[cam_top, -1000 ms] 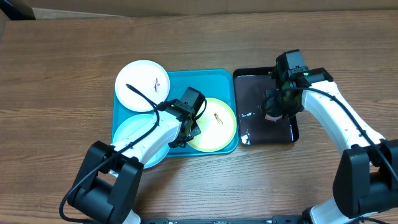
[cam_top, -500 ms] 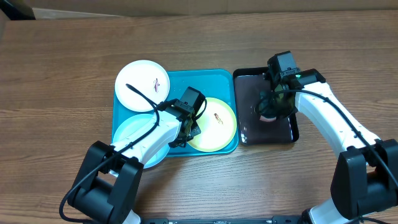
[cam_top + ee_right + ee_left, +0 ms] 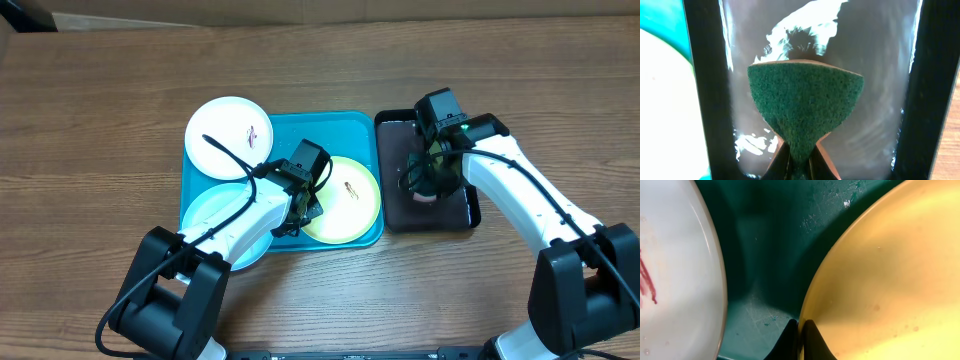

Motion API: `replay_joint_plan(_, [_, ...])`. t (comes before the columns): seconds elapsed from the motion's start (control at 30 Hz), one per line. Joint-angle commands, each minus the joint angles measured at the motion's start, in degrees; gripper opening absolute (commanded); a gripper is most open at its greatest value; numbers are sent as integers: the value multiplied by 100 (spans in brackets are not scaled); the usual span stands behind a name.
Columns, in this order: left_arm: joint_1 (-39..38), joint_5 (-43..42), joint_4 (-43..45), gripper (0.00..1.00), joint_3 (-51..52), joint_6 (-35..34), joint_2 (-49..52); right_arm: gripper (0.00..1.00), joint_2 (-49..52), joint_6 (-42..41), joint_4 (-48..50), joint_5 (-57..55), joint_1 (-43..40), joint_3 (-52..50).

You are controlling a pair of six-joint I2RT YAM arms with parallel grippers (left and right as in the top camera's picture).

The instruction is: Clean dirty plates on tray and stack at the side

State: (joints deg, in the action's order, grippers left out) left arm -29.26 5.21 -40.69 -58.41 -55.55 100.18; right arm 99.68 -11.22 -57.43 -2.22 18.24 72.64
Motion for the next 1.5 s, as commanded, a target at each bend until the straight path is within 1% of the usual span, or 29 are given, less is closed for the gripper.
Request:
replay_joint_plan(0.0, [2, 118, 0, 4, 83, 28, -42, 4, -153, -382, 59, -122, 24, 50])
replay_joint_plan(0.07, [2, 118, 2, 4, 83, 28, -42, 4, -153, 103, 157, 295, 39, 52])
replay_joint_plan(0.1, [2, 118, 7, 4, 83, 28, -42, 4, -153, 160, 120, 105, 59, 61])
replay_joint_plan(0.2, [2, 118, 4, 4, 83, 28, -42, 4, -153, -125, 35, -278, 52, 61])
replay_joint_plan(0.27, [2, 118, 2, 4, 83, 31, -42, 4, -153, -63, 61, -111, 44, 61])
replay_joint_plan(0.77, [2, 118, 4, 4, 83, 31, -42, 4, -153, -26, 4, -68, 50, 138])
replay_joint_plan(0.87, [2, 118, 7, 4, 83, 28, -42, 4, -153, 168, -20, -68, 50, 138])
replay_joint_plan(1.33, [2, 118, 7, 4, 83, 28, -42, 4, -153, 170, -17, -68, 50, 138])
replay_joint_plan(1.47, [2, 118, 4, 4, 83, 28, -42, 4, -153, 358, -15, -66, 50, 138])
